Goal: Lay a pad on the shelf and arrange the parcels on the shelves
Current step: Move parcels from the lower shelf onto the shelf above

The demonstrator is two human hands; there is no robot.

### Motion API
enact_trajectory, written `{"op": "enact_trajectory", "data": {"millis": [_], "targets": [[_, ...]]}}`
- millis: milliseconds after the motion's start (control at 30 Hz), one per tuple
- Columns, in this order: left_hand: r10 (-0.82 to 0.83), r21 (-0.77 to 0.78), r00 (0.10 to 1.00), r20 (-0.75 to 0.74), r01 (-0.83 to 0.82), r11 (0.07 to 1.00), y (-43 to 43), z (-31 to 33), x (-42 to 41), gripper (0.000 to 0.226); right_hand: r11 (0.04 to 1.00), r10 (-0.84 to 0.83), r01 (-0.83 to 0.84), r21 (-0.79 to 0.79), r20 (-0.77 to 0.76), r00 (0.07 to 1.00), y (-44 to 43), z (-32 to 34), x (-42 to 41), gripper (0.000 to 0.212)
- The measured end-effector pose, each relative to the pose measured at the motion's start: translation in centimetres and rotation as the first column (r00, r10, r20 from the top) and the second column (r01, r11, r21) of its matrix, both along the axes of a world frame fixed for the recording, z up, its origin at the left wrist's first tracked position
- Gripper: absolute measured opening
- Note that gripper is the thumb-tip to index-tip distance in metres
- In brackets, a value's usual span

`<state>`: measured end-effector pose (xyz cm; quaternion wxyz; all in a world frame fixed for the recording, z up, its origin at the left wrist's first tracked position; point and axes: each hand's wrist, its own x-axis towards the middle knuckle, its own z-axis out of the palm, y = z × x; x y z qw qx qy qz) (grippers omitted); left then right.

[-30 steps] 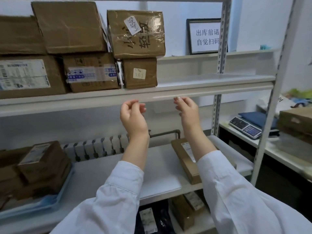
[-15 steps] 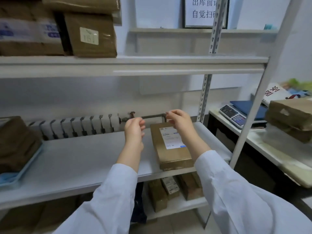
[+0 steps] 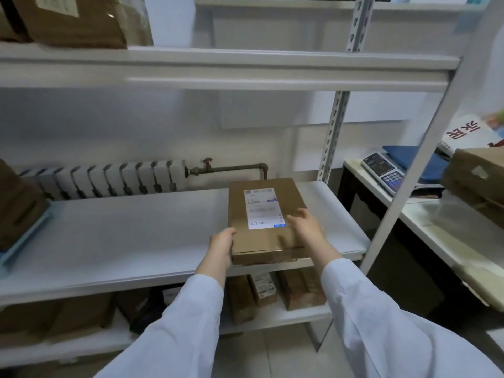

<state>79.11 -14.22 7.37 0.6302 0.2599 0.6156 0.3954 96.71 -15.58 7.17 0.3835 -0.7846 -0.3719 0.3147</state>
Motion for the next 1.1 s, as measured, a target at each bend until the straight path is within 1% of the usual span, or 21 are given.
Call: {"op": "enact_trajectory", "data": {"millis": [33, 67, 167, 267, 333, 433, 500, 567, 633, 700, 767, 833, 900, 1000, 1100], "targets": [[-0.028, -0.022, 1.000, -0.008, 0.028, 0.999, 0.3, -0.5, 0.2, 0.044, 0.998, -0.024, 0.027, -0.053, 0.055, 0.998, 0.1, -0.4, 0.2, 0.056], [-0.060, -0.045, 0.998, -0.024, 0.058, 0.997, 0.7, -1.1, 0.4, 0.041, 0.994, -0.047, 0.054, -0.094, 0.074, 0.996, 0.3, -0.8, 0.4, 0.057], [-0.117, -0.098, 0.993, -0.010, 0.116, 0.988, 1.2, -2.2, 0.5, 0.038, 0.981, -0.112, 0.119, -0.154, 0.054, 0.992, 0.5, -1.4, 0.8, 0.057], [-0.117, -0.150, 0.992, 0.045, 0.122, 0.981, 1.7, -3.0, 0.7, 0.039, 0.978, -0.153, 0.152, -0.143, -0.001, 0.988, 0.7, -2.0, 1.7, 0.052], [-0.097, -0.129, 0.993, 0.063, 0.105, 0.986, 2.0, -3.3, 0.7, 0.042, 0.982, -0.153, 0.146, -0.122, -0.054, 0.987, 0.6, -2.1, 2.1, 0.044], [-0.072, -0.050, 0.996, 0.051, 0.075, 0.996, 2.6, -3.1, 0.5, 0.051, 0.981, -0.171, 0.168, -0.093, -0.027, 0.985, 0.6, -1.9, 2.4, 0.029], [-0.060, -0.007, 0.995, 0.076, 0.061, 0.998, 3.0, -2.6, 0.1, 0.043, 0.981, -0.187, 0.185, -0.060, -0.026, 0.982, 0.5, -1.3, 2.6, 0.019], [-0.038, 0.028, 0.994, 0.106, 0.036, 0.999, 3.2, -1.6, -0.5, 0.036, 0.980, -0.199, 0.197, -0.027, -0.060, 0.978, 0.4, -0.6, 2.6, 0.012], [-0.025, 0.071, 0.996, 0.089, 0.019, 0.997, 3.4, -0.5, -1.4, 0.038, 0.980, -0.201, 0.199, -0.031, -0.117, 0.973, 0.3, 0.5, 2.6, 0.008], [-0.009, 0.133, 0.996, 0.089, -0.003, 0.991, 3.5, 0.5, -2.7, 0.045, 0.979, -0.203, 0.196, -0.051, -0.241, 0.949, 0.2, 1.7, 2.2, 0.011], [0.009, 0.182, 0.995, 0.100, -0.028, 0.983, 3.3, 1.6, -4.3, 0.051, 0.979, -0.199, 0.195, -0.053, -0.436, 0.878, -0.2, 2.8, 1.5, 0.013], [0.017, 0.211, 0.993, 0.117, -0.042, 0.977, 2.8, 2.9, -5.8, 0.046, 0.982, -0.175, 0.187, -0.037, -0.565, 0.806, -0.7, 3.9, 0.5, 0.014], [0.022, 0.237, 0.991, 0.131, -0.052, 0.970, 2.3, 4.0, -7.3, 0.040, 0.985, -0.137, 0.175, -0.002, -0.632, 0.763, -1.3, 5.0, -0.7, 0.015], [0.040, 0.276, 0.989, 0.140, -0.077, 0.958, 1.3, 5.3, -9.1, 0.036, 0.976, -0.098, 0.206, 0.066, -0.712, 0.695, -2.1, 6.6, -2.4, 0.015], [0.101, 0.292, 0.969, 0.224, -0.166, 0.942, 0.4, 6.5, -10.0, 0.043, 0.956, -0.048, 0.257, 0.144, -0.785, 0.618, -2.7, 8.0, -4.4, 0.031]]}}
